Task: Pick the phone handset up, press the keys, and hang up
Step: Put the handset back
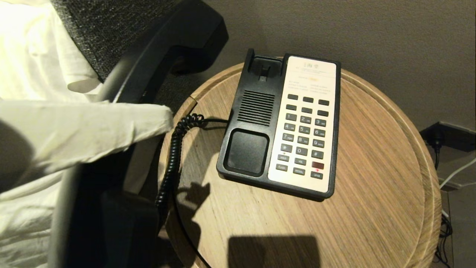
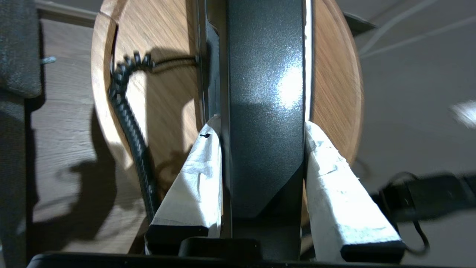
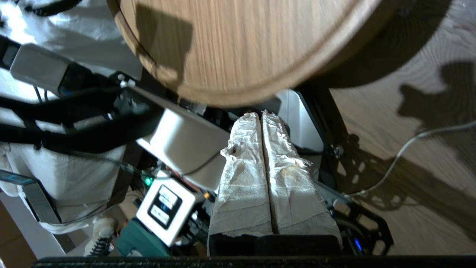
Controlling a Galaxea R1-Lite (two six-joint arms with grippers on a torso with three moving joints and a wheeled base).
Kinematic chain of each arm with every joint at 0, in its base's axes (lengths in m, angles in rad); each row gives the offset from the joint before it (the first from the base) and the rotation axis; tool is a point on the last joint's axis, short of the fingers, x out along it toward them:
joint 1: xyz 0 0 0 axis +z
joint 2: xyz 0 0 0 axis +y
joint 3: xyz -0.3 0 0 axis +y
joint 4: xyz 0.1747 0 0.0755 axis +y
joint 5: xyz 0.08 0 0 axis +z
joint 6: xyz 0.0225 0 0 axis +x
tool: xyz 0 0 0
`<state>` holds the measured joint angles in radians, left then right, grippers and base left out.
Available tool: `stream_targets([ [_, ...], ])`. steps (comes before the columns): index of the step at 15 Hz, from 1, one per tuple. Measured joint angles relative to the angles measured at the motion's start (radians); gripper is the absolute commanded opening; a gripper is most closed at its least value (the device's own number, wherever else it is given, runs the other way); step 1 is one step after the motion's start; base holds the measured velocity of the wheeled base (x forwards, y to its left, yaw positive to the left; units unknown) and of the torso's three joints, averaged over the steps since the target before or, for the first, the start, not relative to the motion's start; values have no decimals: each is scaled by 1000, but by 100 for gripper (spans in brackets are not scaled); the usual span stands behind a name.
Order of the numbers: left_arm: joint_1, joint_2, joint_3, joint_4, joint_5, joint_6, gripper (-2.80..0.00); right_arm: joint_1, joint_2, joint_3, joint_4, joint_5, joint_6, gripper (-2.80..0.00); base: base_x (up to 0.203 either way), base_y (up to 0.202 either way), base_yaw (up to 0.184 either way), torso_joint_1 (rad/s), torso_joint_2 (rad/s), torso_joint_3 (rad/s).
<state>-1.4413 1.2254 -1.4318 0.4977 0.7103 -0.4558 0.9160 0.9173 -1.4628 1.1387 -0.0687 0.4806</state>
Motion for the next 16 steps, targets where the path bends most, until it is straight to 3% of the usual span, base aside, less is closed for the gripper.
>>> stream_targets([
  [7,169,172,-105,27,-14,6,-280,-23,-83,4,64,0,-1,-280,0,0,0,0,0,0],
  [16,211,289,-232,26,-6,27,-280,-51,-142,50,74,2,-1,-280,0,0,0,0,0,0],
])
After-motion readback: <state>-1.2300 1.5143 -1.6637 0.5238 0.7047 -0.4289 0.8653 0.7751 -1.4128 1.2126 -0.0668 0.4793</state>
